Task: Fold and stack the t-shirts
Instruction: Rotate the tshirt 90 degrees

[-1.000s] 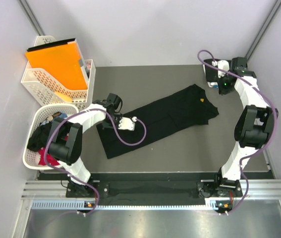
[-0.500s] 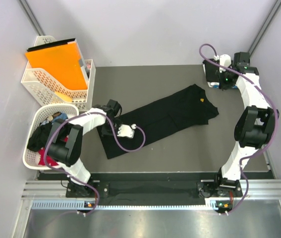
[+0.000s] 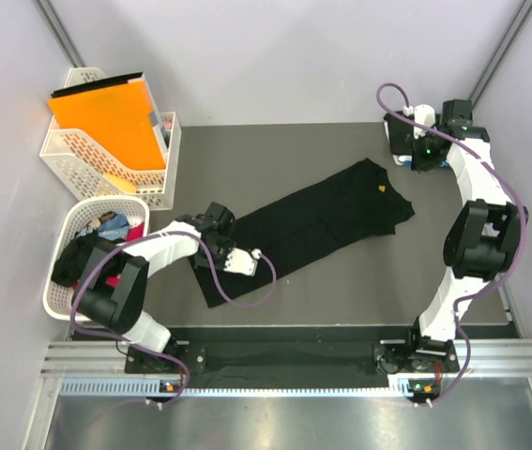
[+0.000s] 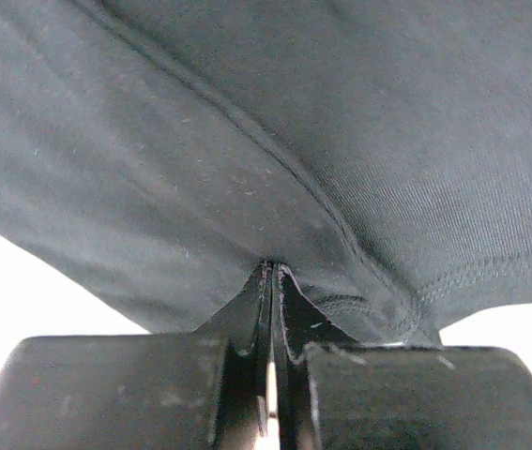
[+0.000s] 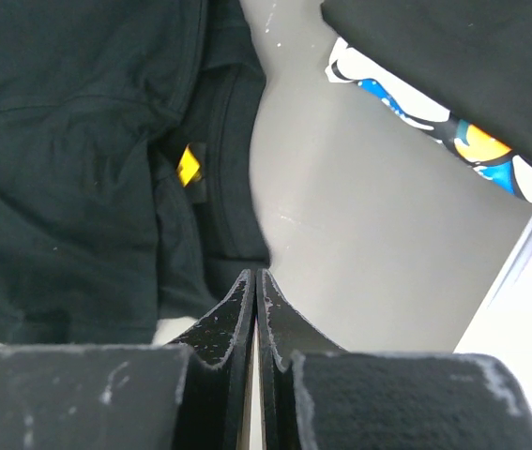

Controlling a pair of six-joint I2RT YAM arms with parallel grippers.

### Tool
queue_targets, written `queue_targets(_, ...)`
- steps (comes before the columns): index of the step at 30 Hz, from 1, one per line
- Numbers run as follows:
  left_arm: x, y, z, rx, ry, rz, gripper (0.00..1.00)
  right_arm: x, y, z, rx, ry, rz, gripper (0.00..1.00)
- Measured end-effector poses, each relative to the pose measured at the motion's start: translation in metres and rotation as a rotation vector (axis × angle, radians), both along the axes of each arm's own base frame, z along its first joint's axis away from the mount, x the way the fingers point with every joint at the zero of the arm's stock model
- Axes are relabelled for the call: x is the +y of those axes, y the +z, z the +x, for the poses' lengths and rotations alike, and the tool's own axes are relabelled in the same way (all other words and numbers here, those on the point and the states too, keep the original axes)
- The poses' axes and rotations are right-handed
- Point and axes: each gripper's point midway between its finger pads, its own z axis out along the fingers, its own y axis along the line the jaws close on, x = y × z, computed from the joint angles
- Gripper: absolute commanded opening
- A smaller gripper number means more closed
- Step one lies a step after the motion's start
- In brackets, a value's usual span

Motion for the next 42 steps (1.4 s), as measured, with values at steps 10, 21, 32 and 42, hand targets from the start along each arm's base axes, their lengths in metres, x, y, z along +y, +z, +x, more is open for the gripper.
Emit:
queue_targets(10,-0.030,0.010,-0.052,0.130,-0.097,-0.061,0.00,0.012,-0.013,-0.002,0.038,0.029,0.026,0.00)
queue_targets(21,-0.038,0.026,-0.037,0.011,-0.069,-0.070,0.00,0.036,-0.029,-0.010,0.082,0.081,0.040,0.00)
queue_targets(32,-0.049,0.058,0.030,-0.195,0.076,-0.104,0.00,0.091,-0.087,0.006,0.168,0.190,0.028,0.00)
queue_targets(42,-0.053,0.076,0.045,-0.248,0.093,-0.112,0.00,0.097,-0.109,0.028,0.178,0.198,0.014,0.00)
